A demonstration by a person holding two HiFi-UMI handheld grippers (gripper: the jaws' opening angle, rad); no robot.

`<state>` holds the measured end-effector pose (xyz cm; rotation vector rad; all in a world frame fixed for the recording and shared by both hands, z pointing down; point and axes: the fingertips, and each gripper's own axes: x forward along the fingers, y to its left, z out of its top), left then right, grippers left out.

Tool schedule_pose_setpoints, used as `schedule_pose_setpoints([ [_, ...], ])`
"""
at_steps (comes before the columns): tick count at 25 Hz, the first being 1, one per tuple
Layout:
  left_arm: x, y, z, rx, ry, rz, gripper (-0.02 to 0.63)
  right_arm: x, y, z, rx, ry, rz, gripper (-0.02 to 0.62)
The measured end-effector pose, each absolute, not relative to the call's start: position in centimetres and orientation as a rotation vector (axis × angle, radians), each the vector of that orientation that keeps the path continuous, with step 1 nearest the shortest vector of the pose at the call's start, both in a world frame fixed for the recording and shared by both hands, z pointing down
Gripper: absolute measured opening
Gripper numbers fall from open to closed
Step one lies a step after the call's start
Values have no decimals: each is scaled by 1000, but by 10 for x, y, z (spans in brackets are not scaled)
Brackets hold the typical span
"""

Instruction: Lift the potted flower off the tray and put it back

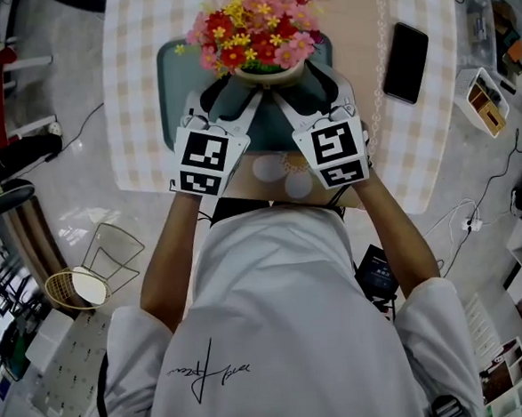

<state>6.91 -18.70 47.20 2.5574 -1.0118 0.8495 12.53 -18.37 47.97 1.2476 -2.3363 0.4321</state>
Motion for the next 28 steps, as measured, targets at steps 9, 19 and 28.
schedule_pose_setpoints([
  [9, 70, -188, 476, 2573, -1062, 844, 213, 126, -186, 485, 1236, -2347, 404, 299],
  [19, 70, -189, 481, 2579, -1107, 850, 213, 127, -188, 490, 1237, -2339, 357, 296],
  [28, 71, -188, 482, 2579, -1137, 856, 213, 127, -188, 492, 1245, -2326, 358, 295],
])
